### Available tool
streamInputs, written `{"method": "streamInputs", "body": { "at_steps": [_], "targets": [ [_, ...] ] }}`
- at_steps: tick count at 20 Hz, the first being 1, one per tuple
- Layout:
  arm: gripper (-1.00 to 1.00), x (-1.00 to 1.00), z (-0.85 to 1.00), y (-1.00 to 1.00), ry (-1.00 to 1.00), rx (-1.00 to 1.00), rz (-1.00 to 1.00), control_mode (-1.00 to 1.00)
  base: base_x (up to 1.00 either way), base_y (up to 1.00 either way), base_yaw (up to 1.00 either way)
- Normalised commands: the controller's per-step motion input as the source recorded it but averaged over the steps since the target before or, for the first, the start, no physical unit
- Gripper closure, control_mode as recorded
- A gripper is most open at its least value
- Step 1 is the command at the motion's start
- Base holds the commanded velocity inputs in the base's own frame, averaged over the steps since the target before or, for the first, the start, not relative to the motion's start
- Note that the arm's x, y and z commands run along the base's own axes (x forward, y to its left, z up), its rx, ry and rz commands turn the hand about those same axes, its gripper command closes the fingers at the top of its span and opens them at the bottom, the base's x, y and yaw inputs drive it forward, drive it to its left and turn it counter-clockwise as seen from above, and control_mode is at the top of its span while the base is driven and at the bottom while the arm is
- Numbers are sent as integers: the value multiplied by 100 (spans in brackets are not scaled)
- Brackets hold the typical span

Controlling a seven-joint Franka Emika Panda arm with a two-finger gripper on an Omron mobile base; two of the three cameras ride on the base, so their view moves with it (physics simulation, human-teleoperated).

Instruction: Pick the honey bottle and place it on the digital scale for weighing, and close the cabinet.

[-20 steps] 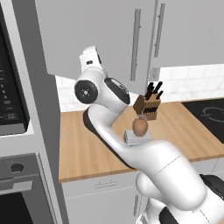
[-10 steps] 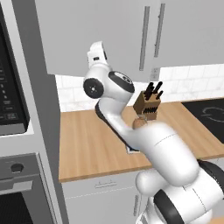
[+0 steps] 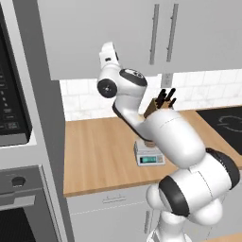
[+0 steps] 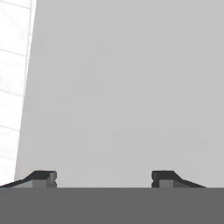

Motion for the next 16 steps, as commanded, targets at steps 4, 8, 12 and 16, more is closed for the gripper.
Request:
{"method": "streamInputs", "body": {
  "at_steps": [4,8,12,16],
  "targets": [
    [-100,63,0,-22,0,0,0,-100,0,0,0],
    [-100,87,0,-24,0,0,0,-100,0,0,0],
    [-100,87,-12,-42,0,0,0,-100,0,0,0],
    [-100,54,-53,-50,0,0,2,-100,0,0,0]
  ]
}}
